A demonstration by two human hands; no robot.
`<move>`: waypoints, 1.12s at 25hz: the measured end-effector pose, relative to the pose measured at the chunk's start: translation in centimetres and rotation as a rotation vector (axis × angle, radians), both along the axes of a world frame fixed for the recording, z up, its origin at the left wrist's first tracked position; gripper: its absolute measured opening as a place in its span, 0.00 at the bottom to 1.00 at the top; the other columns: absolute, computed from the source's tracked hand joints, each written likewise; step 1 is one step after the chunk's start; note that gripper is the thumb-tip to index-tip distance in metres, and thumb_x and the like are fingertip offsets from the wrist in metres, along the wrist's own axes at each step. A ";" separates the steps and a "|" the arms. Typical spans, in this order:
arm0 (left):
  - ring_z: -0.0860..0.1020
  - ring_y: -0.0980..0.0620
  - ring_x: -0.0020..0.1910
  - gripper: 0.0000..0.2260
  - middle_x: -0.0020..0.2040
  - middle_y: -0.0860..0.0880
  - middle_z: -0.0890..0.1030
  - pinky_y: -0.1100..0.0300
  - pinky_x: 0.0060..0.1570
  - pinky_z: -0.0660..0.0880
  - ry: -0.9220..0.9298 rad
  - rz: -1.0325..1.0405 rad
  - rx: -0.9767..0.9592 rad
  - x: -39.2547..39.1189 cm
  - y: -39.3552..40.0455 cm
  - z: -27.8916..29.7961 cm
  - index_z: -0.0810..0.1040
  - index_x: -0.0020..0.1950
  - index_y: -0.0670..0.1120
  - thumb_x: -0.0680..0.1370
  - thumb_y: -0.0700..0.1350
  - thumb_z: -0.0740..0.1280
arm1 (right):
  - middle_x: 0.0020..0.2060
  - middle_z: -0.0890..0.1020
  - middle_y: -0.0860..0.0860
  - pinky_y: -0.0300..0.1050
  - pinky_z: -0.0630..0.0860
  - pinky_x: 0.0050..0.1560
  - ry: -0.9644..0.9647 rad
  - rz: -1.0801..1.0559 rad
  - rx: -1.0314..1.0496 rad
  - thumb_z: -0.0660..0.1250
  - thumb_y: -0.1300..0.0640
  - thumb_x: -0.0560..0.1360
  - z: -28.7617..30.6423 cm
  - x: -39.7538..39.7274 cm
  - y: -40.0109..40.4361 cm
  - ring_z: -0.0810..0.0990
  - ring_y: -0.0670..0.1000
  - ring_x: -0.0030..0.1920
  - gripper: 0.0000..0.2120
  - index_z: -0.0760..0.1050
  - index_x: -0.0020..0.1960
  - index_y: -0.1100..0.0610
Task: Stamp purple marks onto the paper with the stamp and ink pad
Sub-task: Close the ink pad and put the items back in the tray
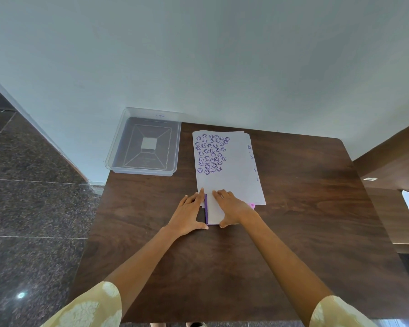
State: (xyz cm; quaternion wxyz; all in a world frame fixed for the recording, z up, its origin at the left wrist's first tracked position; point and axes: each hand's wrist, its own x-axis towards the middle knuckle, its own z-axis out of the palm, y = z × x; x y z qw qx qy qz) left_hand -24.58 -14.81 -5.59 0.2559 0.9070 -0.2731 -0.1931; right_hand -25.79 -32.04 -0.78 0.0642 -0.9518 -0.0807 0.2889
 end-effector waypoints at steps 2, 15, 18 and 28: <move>0.55 0.48 0.76 0.51 0.76 0.45 0.59 0.56 0.74 0.44 0.002 -0.002 0.004 0.0 0.0 0.0 0.40 0.75 0.44 0.68 0.56 0.74 | 0.73 0.56 0.56 0.53 0.68 0.67 0.004 0.000 0.004 0.75 0.54 0.65 -0.1 0.0 0.0 0.59 0.56 0.70 0.50 0.44 0.74 0.58; 0.52 0.47 0.76 0.49 0.77 0.41 0.56 0.53 0.75 0.47 0.012 -0.028 0.067 -0.4 -0.4 1.0 0.40 0.75 0.43 0.70 0.54 0.73 | 0.74 0.55 0.56 0.54 0.64 0.70 0.012 -0.019 -0.004 0.74 0.54 0.67 0.4 -0.7 0.2 0.57 0.56 0.72 0.49 0.43 0.74 0.57; 0.52 0.47 0.76 0.49 0.77 0.42 0.55 0.52 0.75 0.47 0.030 -0.059 0.074 -0.5 -0.1 1.3 0.41 0.75 0.43 0.70 0.56 0.72 | 0.76 0.51 0.55 0.55 0.62 0.71 -0.025 -0.008 -0.047 0.75 0.50 0.66 0.8 -1.3 0.0 0.55 0.56 0.74 0.50 0.44 0.74 0.55; 0.49 0.43 0.77 0.49 0.78 0.43 0.50 0.44 0.74 0.45 -0.259 -0.222 0.172 -0.8 -2.7 3.0 0.44 0.75 0.42 0.69 0.69 0.64 | 0.64 0.71 0.56 0.54 0.73 0.55 -0.480 -0.662 0.229 0.64 0.58 0.72 1.9 -6.5 -6.2 0.68 0.56 0.65 0.22 0.67 0.66 0.57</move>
